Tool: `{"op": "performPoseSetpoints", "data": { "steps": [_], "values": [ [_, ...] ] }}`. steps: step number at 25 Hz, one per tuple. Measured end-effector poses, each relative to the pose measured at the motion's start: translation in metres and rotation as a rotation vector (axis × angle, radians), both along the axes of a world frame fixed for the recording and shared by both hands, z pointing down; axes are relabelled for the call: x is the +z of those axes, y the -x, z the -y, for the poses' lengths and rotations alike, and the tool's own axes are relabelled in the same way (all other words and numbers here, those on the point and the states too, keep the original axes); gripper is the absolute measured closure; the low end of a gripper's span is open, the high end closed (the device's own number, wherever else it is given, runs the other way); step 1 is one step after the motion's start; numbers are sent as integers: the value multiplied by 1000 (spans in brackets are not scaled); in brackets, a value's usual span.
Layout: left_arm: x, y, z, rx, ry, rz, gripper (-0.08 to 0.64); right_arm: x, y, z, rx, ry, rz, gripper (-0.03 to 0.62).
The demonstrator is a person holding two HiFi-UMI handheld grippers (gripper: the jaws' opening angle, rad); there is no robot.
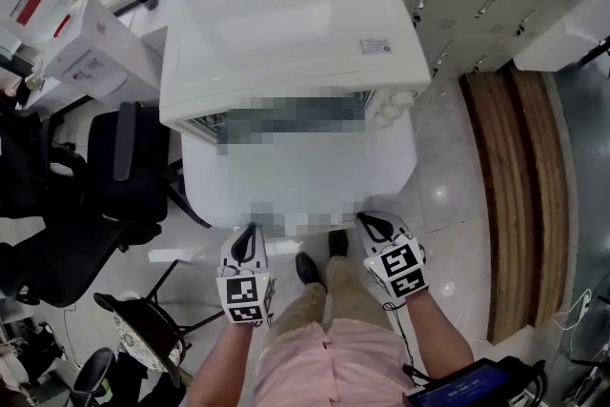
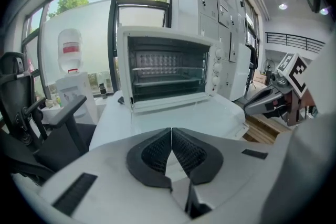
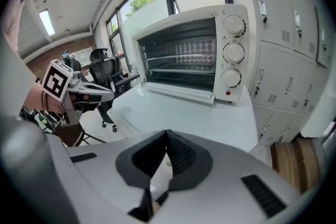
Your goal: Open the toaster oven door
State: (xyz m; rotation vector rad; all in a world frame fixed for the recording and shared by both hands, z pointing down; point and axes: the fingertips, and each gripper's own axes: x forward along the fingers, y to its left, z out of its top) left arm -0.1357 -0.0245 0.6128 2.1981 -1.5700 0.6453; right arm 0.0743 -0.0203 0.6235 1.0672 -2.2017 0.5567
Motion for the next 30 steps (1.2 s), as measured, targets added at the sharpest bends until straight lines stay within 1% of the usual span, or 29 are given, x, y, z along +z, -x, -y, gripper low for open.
{"op": "performPoseSetpoints", "data": {
  "steps": [3, 7, 12, 15, 17, 20, 22, 24, 30],
  "values": [
    [-42, 0, 8, -17, -76, -20, 546, -44, 9, 14, 30, -89, 80, 592],
    [-113, -2, 22, -52, -205, -50, 546, -127, 25, 33, 41, -261, 155, 592],
    [-209, -14, 45, -46, -399, -90, 546, -230, 42, 46, 26, -493, 209, 592],
    [-256, -17, 47, -53, -485, -116, 546, -275, 43, 46, 52, -594, 227, 591],
    [-279, -15, 46, -65, -531, -120, 546, -297, 43, 45, 75, -647, 231, 591],
    [-301, -15, 46, -75, -577, -112, 546, -315, 42, 45, 94, -704, 223, 592],
    [-306, -17, 44, -73, -589, -117, 546, -319, 41, 44, 103, -713, 233, 592],
    [-309, -19, 43, -71, -593, -127, 546, -320, 39, 44, 112, -713, 241, 592],
    [-306, -24, 44, -48, -590, -124, 546, -321, 36, 43, 122, -725, 227, 592]
  ]
}}
